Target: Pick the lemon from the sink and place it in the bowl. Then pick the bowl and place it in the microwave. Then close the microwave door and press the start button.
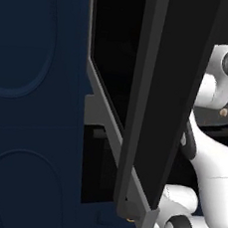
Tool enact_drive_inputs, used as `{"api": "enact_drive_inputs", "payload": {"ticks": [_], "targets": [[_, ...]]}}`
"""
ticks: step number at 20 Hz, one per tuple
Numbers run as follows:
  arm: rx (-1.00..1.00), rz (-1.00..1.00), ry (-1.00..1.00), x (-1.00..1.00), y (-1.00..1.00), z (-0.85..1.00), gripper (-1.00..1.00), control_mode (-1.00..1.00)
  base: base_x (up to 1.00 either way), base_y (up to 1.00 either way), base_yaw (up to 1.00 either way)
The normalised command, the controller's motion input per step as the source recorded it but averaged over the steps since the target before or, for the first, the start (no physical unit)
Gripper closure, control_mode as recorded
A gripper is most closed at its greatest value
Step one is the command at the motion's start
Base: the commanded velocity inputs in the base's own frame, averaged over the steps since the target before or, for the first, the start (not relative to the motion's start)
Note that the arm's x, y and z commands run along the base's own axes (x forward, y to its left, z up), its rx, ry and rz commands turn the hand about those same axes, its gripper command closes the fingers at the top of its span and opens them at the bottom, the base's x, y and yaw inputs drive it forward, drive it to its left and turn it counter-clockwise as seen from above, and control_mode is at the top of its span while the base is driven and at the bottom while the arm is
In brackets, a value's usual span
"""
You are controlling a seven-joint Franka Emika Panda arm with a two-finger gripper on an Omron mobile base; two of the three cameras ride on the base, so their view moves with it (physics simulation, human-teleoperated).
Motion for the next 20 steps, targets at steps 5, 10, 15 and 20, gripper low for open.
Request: {"api": "enact_drive_inputs", "payload": {"ticks": [5,10,15,20], "targets": [[-0.42,-0.18,-0.14,0.00,-0.13,-0.02,-1.00,-1.00,0.00,0.00,0.00],[-0.44,-0.23,-0.24,-0.12,-0.21,-0.02,-1.00,-1.00,0.00,0.00,0.00],[-0.40,-0.32,-0.35,-0.74,-0.03,-0.02,-1.00,-1.00,0.00,0.00,0.00],[-0.23,-0.31,-0.21,-0.86,0.03,-0.04,-1.00,-1.00,0.00,0.00,0.00]]}}
